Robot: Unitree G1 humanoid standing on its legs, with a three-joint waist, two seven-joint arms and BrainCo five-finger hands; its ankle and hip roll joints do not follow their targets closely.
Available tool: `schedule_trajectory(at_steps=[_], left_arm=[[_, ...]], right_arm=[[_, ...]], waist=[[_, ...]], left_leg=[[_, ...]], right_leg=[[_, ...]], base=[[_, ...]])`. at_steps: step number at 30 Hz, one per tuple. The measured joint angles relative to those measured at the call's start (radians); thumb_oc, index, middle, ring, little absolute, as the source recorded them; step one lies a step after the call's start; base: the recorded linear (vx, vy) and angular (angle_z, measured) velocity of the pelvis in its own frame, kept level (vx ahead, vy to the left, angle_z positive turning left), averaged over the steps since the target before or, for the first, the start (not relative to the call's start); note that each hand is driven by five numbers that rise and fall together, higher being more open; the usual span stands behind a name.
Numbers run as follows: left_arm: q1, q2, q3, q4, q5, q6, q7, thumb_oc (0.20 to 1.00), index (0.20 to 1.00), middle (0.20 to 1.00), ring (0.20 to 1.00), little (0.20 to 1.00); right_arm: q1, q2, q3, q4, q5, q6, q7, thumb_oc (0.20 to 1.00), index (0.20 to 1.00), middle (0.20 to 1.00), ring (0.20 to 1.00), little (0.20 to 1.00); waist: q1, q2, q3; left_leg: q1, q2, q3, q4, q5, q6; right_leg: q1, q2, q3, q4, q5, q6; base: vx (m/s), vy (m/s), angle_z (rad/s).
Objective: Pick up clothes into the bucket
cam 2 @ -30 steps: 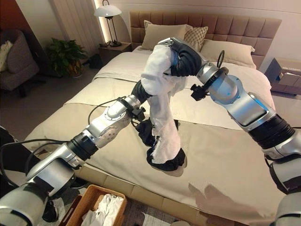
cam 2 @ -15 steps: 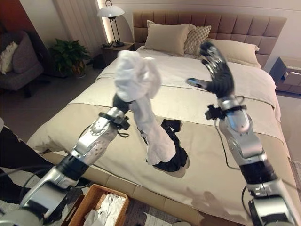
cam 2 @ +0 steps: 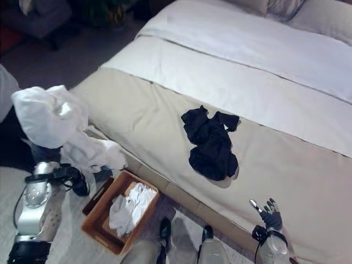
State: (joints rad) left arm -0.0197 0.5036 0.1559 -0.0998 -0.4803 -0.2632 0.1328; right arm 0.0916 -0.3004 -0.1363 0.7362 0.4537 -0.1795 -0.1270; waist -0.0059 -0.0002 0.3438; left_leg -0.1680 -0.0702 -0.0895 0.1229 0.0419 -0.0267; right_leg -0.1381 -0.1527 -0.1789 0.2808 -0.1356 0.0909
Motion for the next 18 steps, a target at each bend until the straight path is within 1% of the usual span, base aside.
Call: schedule_trajectory(at_steps=[1, 2, 3, 4, 5, 6, 7, 8, 9, 10, 11, 12, 13, 14, 15, 16, 17, 18], left_arm=[[-0.009, 0.001, -0.002, -0.005, 0.006, -0.007, 0.001, 0.200, 0.200, 0.200, 0.200, 0.200], [-0.011, 0.005, -0.006, -0.002, 0.020, -0.011, 0.009, 0.200, 0.200, 0.200, 0.200, 0.200], [-0.002, 0.007, -0.009, 0.001, 0.032, -0.011, 0.020, 0.200, 0.200, 0.200, 0.200, 0.200], [-0.002, 0.009, -0.011, 0.004, 0.036, -0.010, 0.026, 0.200, 0.200, 0.200, 0.200, 0.200], [-0.002, 0.008, -0.015, 0.009, 0.036, -0.010, 0.034, 0.200, 0.200, 0.200, 0.200, 0.200], [-0.004, 0.008, -0.021, 0.019, 0.036, -0.010, 0.047, 0.200, 0.200, 0.200, 0.200, 0.200], [-0.010, 0.009, -0.034, 0.034, 0.038, -0.013, 0.056, 0.200, 0.200, 0.200, 0.200, 0.200], [-0.032, 0.011, -0.059, 0.066, 0.041, -0.017, 0.075, 0.200, 0.200, 0.200, 0.200, 0.200], [-0.042, 0.011, -0.064, 0.089, 0.052, -0.015, 0.084, 0.200, 0.200, 0.200, 0.200, 0.200], [-0.048, 0.014, -0.070, 0.137, 0.085, -0.008, 0.103, 0.200, 0.200, 0.200, 0.200, 0.200], [-0.051, 0.015, -0.078, 0.162, 0.103, -0.010, 0.118, 0.200, 0.200, 0.200, 0.200, 0.200], [-0.060, 0.021, -0.088, 0.202, 0.125, -0.008, 0.142, 0.200, 0.200, 0.200, 0.200, 0.200], [-0.069, 0.021, -0.091, 0.222, 0.134, -0.004, 0.149, 0.200, 0.200, 0.200, 0.200, 0.200], [-0.077, 0.019, -0.098, 0.248, 0.152, 0.001, 0.165, 0.200, 0.200, 0.200, 0.200, 0.200], [-0.089, 0.019, -0.104, 0.279, 0.166, -0.010, 0.208, 0.200, 0.200, 0.200, 0.200, 0.200], [-0.119, 0.026, -0.106, 0.326, 0.186, -0.009, 0.242, 0.200, 0.200, 0.200, 0.200, 0.200], [-0.141, 0.026, -0.106, 0.353, 0.187, -0.008, 0.256, 0.200, 0.200, 0.200, 0.200, 0.200], [-0.191, 0.032, -0.109, 0.412, 0.193, -0.003, 0.283, 0.200, 0.200, 0.200, 0.200, 0.200]], right_arm=[[-0.012, -0.004, 0.009, 0.039, -0.014, 0.004, -0.001, 1.000, 1.000, 1.000, 1.000, 1.000], [-0.018, -0.009, 0.021, 0.078, -0.035, 0.011, -0.005, 1.000, 1.000, 1.000, 1.000, 1.000], [-0.026, -0.015, 0.033, 0.097, -0.055, 0.011, -0.008, 1.000, 1.000, 1.000, 1.000, 1.000], [-0.033, -0.017, 0.037, 0.101, -0.064, 0.012, -0.007, 1.000, 1.000, 1.000, 1.000, 1.000], [-0.046, -0.016, 0.038, 0.115, -0.074, 0.012, -0.009, 1.000, 1.000, 1.000, 1.000, 1.000], [-0.074, -0.021, 0.050, 0.126, -0.091, 0.012, -0.013, 1.000, 1.000, 1.000, 1.000, 1.000], [-0.086, -0.035, 0.068, 0.135, -0.097, 0.010, -0.015, 1.000, 1.000, 1.000, 1.000, 1.000], [-0.120, -0.057, 0.088, 0.152, -0.109, 0.010, -0.018, 1.000, 1.000, 1.000, 1.000, 1.000], [-0.139, -0.062, 0.091, 0.149, -0.110, 0.011, -0.026, 1.000, 1.000, 1.000, 1.000, 1.000], [-0.163, -0.064, 0.092, 0.132, -0.111, 0.009, -0.035, 1.000, 1.000, 1.000, 1.000, 1.000], [-0.164, -0.067, 0.093, 0.121, -0.110, 0.005, -0.038, 1.000, 1.000, 1.000, 1.000, 1.000], [-0.171, -0.076, 0.096, 0.105, -0.110, 0.000, -0.043, 1.000, 1.000, 1.000, 1.000, 1.000], [-0.178, -0.076, 0.096, 0.104, -0.110, 0.000, -0.047, 1.000, 1.000, 1.000, 1.000, 1.000], [-0.178, -0.074, 0.097, 0.102, -0.109, -0.001, -0.055, 1.000, 1.000, 1.000, 1.000, 1.000], [-0.170, -0.076, 0.111, 0.079, -0.104, -0.007, -0.063, 1.000, 1.000, 1.000, 1.000, 1.000], [-0.169, -0.077, 0.116, 0.050, -0.096, -0.019, -0.066, 1.000, 1.000, 1.000, 1.000, 1.000], [-0.169, -0.079, 0.116, 0.037, -0.091, -0.022, -0.070, 1.000, 1.000, 1.000, 1.000, 1.000], [-0.171, -0.079, 0.117, 0.023, -0.079, -0.033, -0.079, 1.000, 1.000, 1.000, 1.000, 1.000]], waist=[[-0.003, -0.008, 0.009], [0.011, -0.012, 0.042], [0.027, -0.011, 0.071], [0.022, -0.011, 0.085], [0.027, -0.010, 0.103], [0.036, -0.008, 0.135], [0.045, -0.008, 0.141], [0.050, -0.004, 0.157], [0.049, -0.006, 0.172], [0.045, -0.015, 0.183], [0.044, -0.018, 0.183], [0.045, -0.019, 0.191], [0.044, -0.023, 0.197], [0.039, -0.030, 0.199], [0.024, -0.048, 0.197], [0.015, -0.050, 0.196], [0.017, -0.051, 0.197], [0.010, -0.061, 0.199]], left_leg=[[-0.028, -0.008, -0.011, 0.029, -0.009, -0.006], [-0.087, -0.024, -0.030, 0.080, -0.016, -0.008], [-0.134, -0.036, -0.048, 0.127, -0.022, -0.010], [-0.152, -0.041, -0.055, 0.151, -0.037, -0.005], [-0.179, -0.048, -0.063, 0.179, -0.041, -0.004], [-0.229, -0.062, -0.077, 0.235, -0.063, -0.007], [-0.275, -0.068, -0.081, 0.277, -0.083, -0.004], [-0.352, -0.079, -0.087, 0.352, -0.110, 0.003], [-0.383, -0.085, -0.090, 0.387, -0.116, 0.009], [-0.441, -0.091, -0.089, 0.439, -0.125, 0.010], [-0.475, -0.091, -0.084, 0.468, -0.129, 0.011], [-0.529, -0.091, -0.081, 0.526, -0.153, 0.013], [-0.546, -0.093, -0.078, 0.542, -0.153, 0.013], [-0.578, -0.092, -0.078, 0.567, -0.157, 0.011], [-0.624, -0.090, -0.074, 0.602, -0.159, 0.008], [-0.673, -0.082, -0.075, 0.636, -0.171, 0.007], [-0.699, -0.077, -0.075, 0.650, -0.173, 0.005], [-0.749, -0.070, -0.074, 0.673, -0.175, 0.003]], right_leg=[[-0.031, -0.017, -0.012, 0.037, -0.019, -0.002], [-0.089, -0.039, -0.024, 0.108, -0.043, -0.009], [-0.125, -0.045, -0.036, 0.165, -0.062, -0.014], [-0.140, -0.056, -0.043, 0.185, -0.075, -0.018], [-0.162, -0.060, -0.050, 0.225, -0.089, -0.019], [-0.203, -0.073, -0.054, 0.280, -0.116, -0.028], [-0.246, -0.080, -0.052, 0.324, -0.132, -0.036], [-0.311, -0.086, -0.048, 0.390, -0.164, -0.048], [-0.341, -0.098, -0.049, 0.429, -0.180, -0.055], [-0.400, -0.103, -0.044, 0.483, -0.195, -0.064], [-0.431, -0.101, -0.041, 0.505, -0.198, -0.067], [-0.484, -0.103, -0.032, 0.558, -0.217, -0.070], [-0.501, -0.103, -0.030, 0.575, -0.220, -0.069], [-0.531, -0.102, -0.028, 0.597, -0.223, -0.072], [-0.577, -0.096, -0.019, 0.626, -0.224, -0.074], [-0.625, -0.092, -0.016, 0.652, -0.232, -0.078], [-0.649, -0.090, -0.014, 0.660, -0.232, -0.078], [-0.700, -0.079, -0.010, 0.677, -0.232, -0.078]], base=[[-0.18, 0.003, 0.87], [-0.17, 0.007, 0.65], [-0.16, 0.004, 0.58], [-0.12, 0.012, 0.45], [-0.07, -0.008, 0.47], [-0.12, 0.000, 0.36], [-0.13, 0.012, 0.37], [-0.11, 0.028, 0.26], [-0.12, 0.064, 0.27], [-0.07, 0.045, 0.11], [-0.10, 0.058, -0.04], [-0.06, 0.021, -0.07], [-0.09, 0.031, -0.06], [-0.08, 0.020, -0.06], [-0.06, 0.023, -0.14], [-0.03, 0.013, -0.21], [-0.02, 0.022, -0.23], [-0.02, 0.016, -0.21]])
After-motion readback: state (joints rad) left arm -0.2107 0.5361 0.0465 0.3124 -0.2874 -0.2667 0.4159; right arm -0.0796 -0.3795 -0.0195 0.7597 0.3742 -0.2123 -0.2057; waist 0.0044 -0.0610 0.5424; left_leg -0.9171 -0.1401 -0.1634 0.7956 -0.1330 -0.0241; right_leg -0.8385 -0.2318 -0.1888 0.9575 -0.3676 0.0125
